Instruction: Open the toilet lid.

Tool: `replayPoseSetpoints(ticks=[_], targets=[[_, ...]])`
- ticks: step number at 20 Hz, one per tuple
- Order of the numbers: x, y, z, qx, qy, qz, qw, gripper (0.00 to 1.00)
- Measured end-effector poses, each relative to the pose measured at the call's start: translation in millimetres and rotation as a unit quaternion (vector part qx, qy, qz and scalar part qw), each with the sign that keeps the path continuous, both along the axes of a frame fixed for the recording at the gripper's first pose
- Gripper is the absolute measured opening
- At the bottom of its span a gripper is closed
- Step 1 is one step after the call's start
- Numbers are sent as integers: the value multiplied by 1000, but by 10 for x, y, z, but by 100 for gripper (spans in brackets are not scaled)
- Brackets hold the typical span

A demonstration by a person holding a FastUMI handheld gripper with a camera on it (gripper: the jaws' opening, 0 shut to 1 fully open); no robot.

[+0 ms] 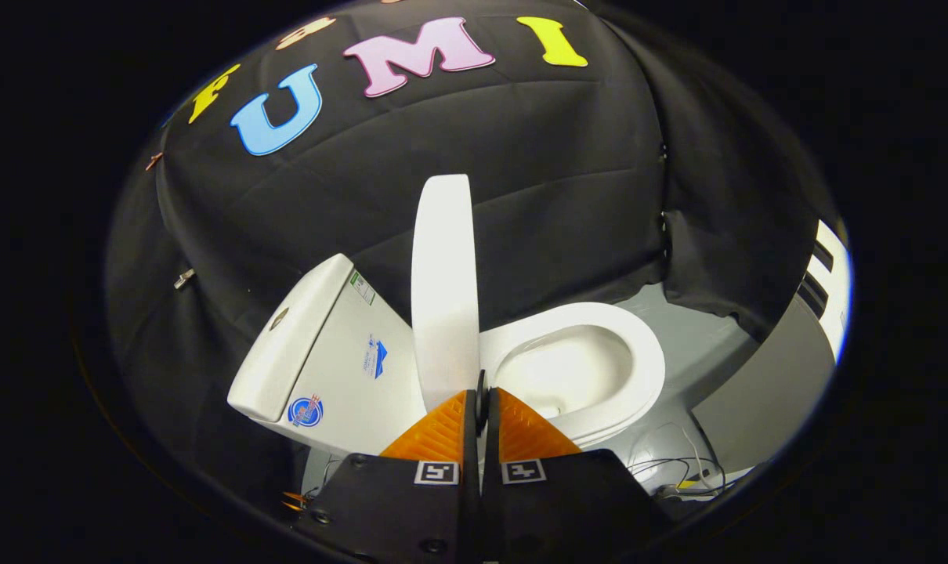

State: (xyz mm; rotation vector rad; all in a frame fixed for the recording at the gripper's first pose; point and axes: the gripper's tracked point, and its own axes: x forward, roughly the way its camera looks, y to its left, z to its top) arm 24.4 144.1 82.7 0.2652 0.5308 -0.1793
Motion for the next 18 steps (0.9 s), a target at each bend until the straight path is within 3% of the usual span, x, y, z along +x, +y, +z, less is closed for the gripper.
replayPoseSetpoints(ticks=[18], targets=[[98, 772, 42, -88, 12, -14, 996, 6]])
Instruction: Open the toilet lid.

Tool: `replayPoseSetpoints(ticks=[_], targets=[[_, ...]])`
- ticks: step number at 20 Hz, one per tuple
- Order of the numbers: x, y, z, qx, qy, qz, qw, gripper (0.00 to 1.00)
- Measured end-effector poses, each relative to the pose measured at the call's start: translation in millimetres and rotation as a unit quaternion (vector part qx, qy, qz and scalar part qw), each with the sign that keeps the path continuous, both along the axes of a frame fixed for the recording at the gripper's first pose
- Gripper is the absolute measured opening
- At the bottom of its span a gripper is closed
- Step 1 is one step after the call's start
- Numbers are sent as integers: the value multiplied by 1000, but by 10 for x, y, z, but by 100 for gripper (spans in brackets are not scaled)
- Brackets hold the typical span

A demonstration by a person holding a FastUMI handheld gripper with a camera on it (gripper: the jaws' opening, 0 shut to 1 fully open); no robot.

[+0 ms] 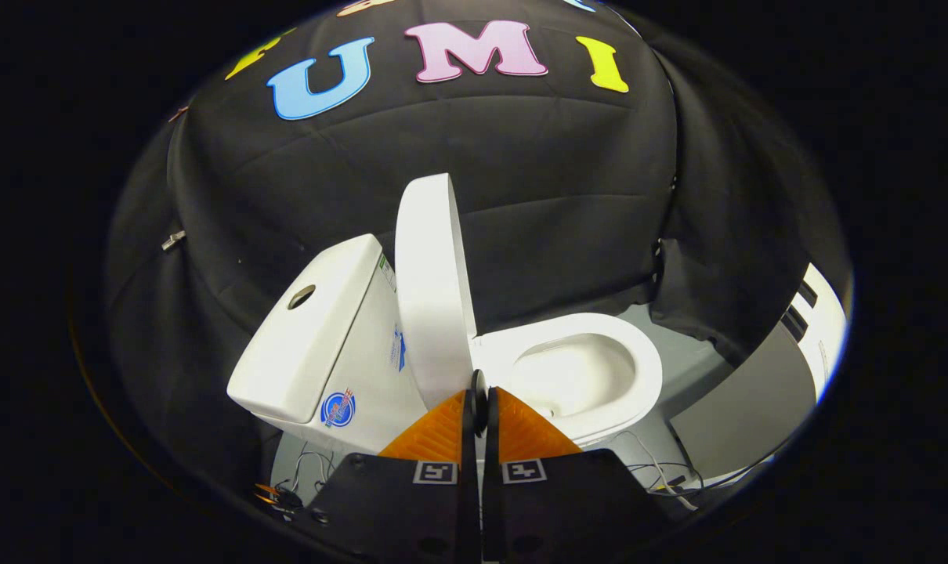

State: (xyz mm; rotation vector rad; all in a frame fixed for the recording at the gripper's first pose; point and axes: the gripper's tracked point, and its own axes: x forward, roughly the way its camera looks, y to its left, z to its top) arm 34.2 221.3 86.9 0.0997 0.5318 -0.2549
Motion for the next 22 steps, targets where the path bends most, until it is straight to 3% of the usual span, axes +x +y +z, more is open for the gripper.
replayPoseSetpoints(ticks=[22], targets=[[131, 938, -184, -112, -1, 37, 993, 10]])
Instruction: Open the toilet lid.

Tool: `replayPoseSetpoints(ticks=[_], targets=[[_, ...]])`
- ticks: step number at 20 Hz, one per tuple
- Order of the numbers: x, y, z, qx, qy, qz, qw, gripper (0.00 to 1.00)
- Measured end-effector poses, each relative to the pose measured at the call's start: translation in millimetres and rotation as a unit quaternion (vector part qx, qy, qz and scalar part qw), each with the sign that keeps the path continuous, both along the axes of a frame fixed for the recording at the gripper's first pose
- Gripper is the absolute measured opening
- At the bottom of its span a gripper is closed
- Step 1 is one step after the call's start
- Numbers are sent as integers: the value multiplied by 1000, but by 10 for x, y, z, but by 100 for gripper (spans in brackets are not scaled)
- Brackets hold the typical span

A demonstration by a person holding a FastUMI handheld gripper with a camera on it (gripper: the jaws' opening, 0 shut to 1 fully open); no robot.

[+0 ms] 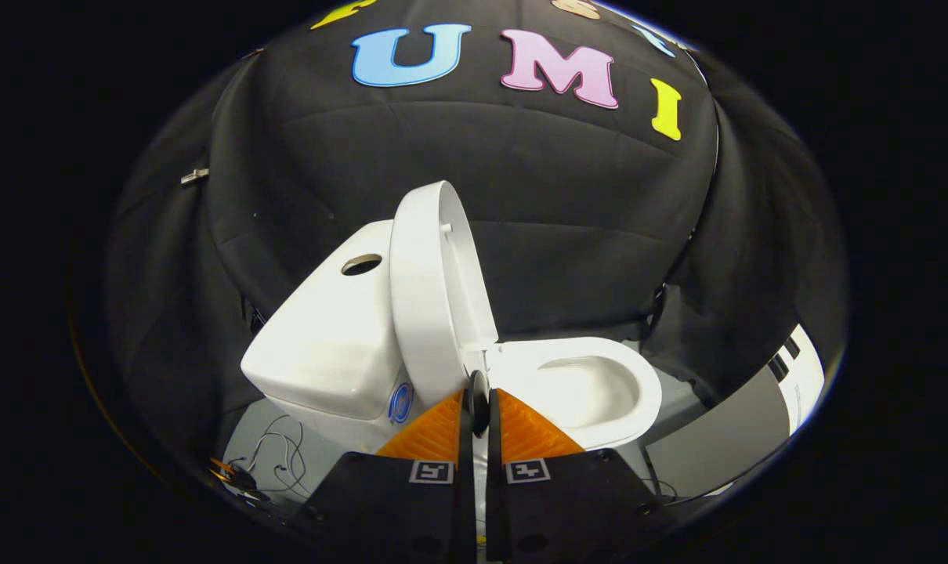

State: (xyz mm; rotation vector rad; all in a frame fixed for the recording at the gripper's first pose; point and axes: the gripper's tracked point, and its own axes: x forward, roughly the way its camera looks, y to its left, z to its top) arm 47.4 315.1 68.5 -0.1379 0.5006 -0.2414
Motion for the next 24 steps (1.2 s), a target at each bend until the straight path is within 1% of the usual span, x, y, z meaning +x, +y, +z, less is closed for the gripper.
replayPoseSetpoints(ticks=[3, 6, 8, 10, 11, 12, 18, 24], targets=[[19, 84, -39, -21, 3, 18, 1000, 11], [21, 85, -34, -12, -1, 23, 1000, 13], [36, 121, -23, 6, -2, 37, 999, 22], [35, 182, -81, 28, 11, 52, 998, 62], [30, 188, -156, 36, 20, 54, 998, 82], [-12, 162, -125, 43, 22, 54, 997, 100], [-64, 196, 179, 50, -16, 90, 995, 99], [-272, 218, 596, 101, -50, 133, 985, 99]])
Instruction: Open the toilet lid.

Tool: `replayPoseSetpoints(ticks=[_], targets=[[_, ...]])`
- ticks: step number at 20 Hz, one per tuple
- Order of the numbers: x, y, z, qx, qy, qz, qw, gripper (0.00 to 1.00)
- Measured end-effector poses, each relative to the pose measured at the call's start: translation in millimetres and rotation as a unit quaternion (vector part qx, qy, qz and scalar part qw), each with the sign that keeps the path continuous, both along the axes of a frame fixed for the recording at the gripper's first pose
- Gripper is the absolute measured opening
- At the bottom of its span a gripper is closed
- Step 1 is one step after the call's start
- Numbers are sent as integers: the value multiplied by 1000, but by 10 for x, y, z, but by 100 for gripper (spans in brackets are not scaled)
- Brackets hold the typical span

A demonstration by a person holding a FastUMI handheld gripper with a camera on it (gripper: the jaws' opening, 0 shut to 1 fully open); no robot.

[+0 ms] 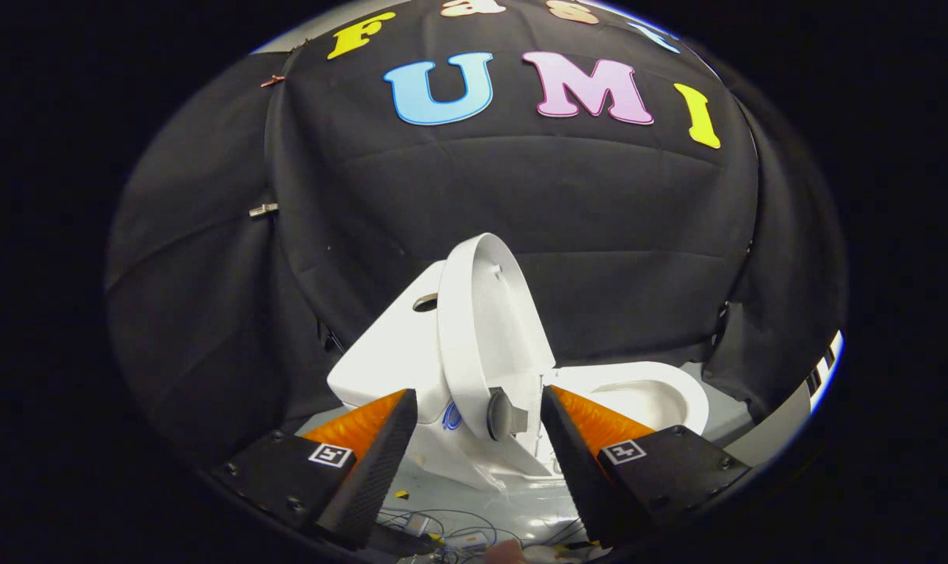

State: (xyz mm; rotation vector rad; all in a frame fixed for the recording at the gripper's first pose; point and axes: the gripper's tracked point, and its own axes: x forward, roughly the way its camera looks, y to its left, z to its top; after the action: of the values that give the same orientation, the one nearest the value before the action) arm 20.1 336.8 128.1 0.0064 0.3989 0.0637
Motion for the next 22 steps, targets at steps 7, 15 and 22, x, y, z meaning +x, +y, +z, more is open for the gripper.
replayPoseSetpoints(ticks=[7, 15, 22], targets=[[-60, -446, 267, 31, -16, 1, 999, 100], [80, -1249, 351, 31, -38, -17, 999, 100], [147, -2027, 545, -27, -128, -4, 991, 100]])
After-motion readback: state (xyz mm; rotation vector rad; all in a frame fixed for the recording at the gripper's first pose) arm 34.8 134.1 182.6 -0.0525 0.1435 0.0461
